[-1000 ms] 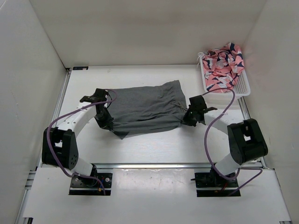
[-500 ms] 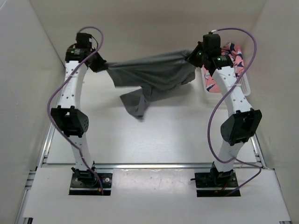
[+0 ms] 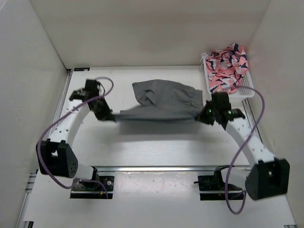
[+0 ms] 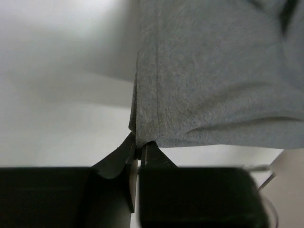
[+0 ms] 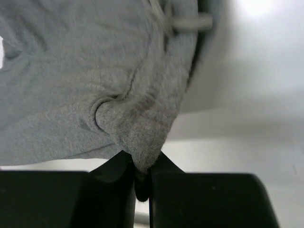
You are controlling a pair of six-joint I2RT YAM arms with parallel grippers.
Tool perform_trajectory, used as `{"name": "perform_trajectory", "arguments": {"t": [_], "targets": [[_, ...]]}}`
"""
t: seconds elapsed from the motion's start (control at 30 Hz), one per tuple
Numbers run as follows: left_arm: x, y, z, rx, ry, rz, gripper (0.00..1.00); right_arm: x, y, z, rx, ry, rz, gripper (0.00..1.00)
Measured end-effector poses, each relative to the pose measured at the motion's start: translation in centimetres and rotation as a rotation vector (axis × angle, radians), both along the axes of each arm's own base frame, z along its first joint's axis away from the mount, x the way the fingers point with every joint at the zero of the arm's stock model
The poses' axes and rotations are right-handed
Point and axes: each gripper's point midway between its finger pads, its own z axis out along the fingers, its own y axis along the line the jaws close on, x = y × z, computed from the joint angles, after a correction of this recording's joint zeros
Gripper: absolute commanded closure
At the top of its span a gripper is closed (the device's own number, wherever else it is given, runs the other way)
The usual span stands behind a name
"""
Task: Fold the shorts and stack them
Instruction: Flatten the shorts out
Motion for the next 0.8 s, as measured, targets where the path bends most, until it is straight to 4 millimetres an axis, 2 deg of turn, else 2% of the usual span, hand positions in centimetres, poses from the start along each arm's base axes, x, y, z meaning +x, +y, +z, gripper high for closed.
{"name": "perform_trajectory", "arguments": {"t": [0.03,0.1,0.17,0.23,0.3,0.33,0.37,0.4,0.43,0.5,0.57,0.63,0.67,0.73,0.8], "targets": [[-2.6,-0.3,-2.4,0.000,0.077,-0.013,0.75,-2.1,-0.4,-1.3,0.000,0.026,0.005,0.67],[-6.8,-0.4,-6.4,0.000,0.201,-0.024,0.61,-5.9,-0.9,-3.3,0.004,0.063,0.013,0.41],[-9.8,0.1,-8.6,0.011,0.293,-0.018,0.47,-8.5,-1.6,-4.4,-0.002,0.080,0.007,0.24],[-10.8,0.4,-9.1,0.017,0.323,-0.005,0.42,-10.5,-2.4,-5.2,-0.018,0.093,-0.004,0.24],[-9.9,0.4,-8.3,0.018,0.284,-0.003,0.40,-11.8,-3.1,-5.2,-0.035,0.092,-0.022,0.32],[-9.1,0.3,-7.5,0.019,0.253,-0.004,0.40,-12.2,-3.5,-5.0,-0.045,0.089,-0.036,0.41],[-8.2,0.3,-6.8,0.020,0.225,-0.004,0.42,-12.4,-3.9,-4.9,-0.054,0.084,-0.054,0.51],[-7.0,0.1,-5.8,0.021,0.189,-0.010,0.45,-12.6,-4.1,-4.7,-0.059,0.083,-0.072,0.73],[-5.4,-0.1,-4.6,0.027,0.148,-0.017,0.48,-12.7,-4.4,-4.6,-0.063,0.084,-0.088,0.82],[-2.7,-0.8,-3.2,0.043,0.084,-0.036,0.61,-12.6,-4.5,-4.6,-0.064,0.089,-0.112,0.99],[0.0,-2.1,-2.2,0.066,0.043,-0.074,0.66,-12.1,-4.4,-4.8,-0.062,0.111,-0.128,1.00],[2.7,-3.9,-2.5,0.095,0.034,-0.120,0.68,-11.3,-4.3,-5.0,-0.069,0.142,-0.132,1.00],[4.0,-4.9,-2.9,0.107,0.038,-0.140,0.66,-10.6,-4.1,-5.1,-0.075,0.159,-0.130,1.00],[7.1,-6.9,-4.5,0.131,0.036,-0.174,0.55,-8.8,-3.7,-5.0,-0.085,0.184,-0.128,1.00],[8.7,-8.5,-6.6,0.158,0.077,-0.208,0.47,-6.8,-3.3,-4.8,-0.097,0.193,-0.117,0.94]]}}
